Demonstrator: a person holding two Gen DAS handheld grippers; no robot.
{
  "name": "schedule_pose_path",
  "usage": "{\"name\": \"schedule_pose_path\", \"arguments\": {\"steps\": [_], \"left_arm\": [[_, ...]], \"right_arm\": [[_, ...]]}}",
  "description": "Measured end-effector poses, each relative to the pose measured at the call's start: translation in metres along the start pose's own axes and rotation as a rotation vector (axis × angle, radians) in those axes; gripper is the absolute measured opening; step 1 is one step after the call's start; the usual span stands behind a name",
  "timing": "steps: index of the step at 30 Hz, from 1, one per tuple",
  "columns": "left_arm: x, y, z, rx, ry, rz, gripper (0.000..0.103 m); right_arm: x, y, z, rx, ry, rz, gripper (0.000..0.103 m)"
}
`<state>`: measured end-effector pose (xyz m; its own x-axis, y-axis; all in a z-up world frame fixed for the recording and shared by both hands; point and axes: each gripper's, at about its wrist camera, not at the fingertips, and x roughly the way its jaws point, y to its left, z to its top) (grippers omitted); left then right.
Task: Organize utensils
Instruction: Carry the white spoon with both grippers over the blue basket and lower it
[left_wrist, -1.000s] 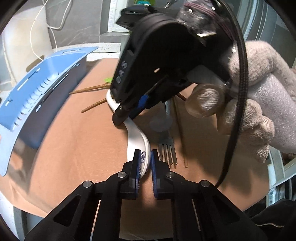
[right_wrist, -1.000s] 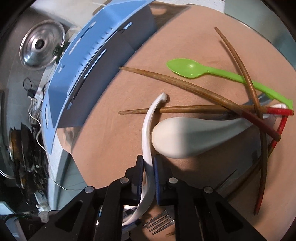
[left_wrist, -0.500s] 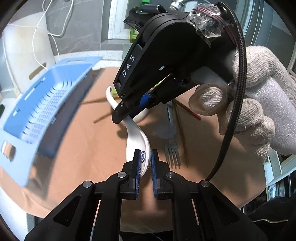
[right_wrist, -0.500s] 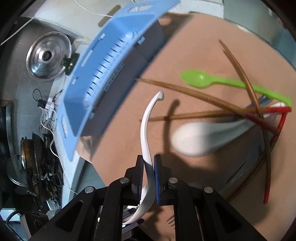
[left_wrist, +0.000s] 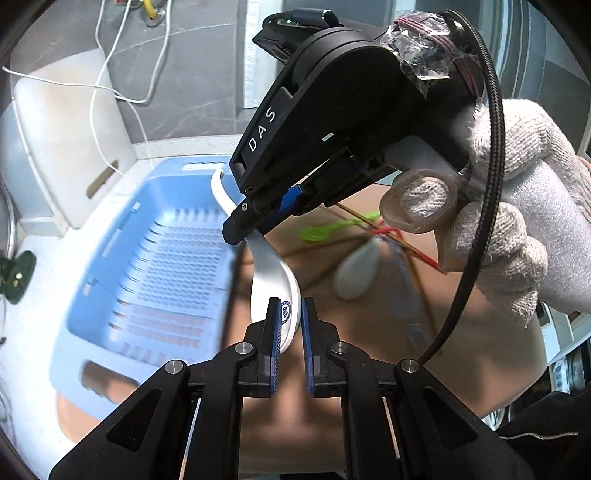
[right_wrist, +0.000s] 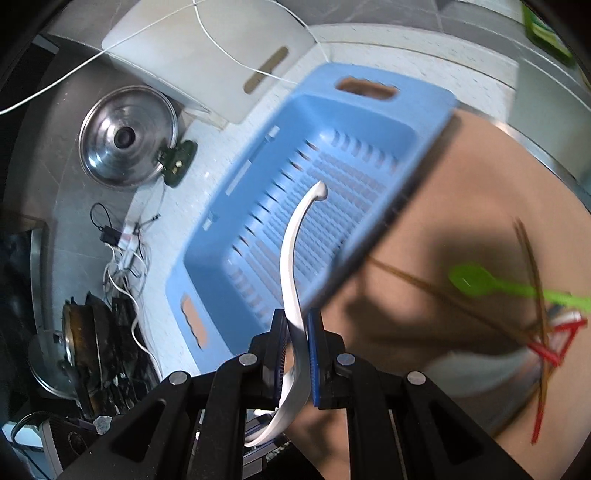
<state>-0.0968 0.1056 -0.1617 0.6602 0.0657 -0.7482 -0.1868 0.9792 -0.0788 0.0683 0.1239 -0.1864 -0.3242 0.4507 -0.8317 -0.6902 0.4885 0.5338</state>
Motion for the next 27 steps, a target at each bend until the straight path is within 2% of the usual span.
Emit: {"name": "schedule_pose_path", "arguments": {"steps": [11, 18, 27], "left_arm": [[0.02, 0.067, 0.021, 0.04, 0.055, 0.023, 0.009], [0.05, 0.102, 0.027, 0.046, 0.13, -0.003, 0.009], [0.086, 0.124, 0.026, 0.021, 0.21, -0.028, 0.009]], "right_arm": [[0.045, 0.021, 0.067, 0.051, -0.017, 0.043, 0.01], [0.081, 0.012, 0.089, 0.105, 0.01, 0.042, 0.01], [0.12, -0.002, 0.103, 0.146, 0.071, -0.001, 0.01]]}}
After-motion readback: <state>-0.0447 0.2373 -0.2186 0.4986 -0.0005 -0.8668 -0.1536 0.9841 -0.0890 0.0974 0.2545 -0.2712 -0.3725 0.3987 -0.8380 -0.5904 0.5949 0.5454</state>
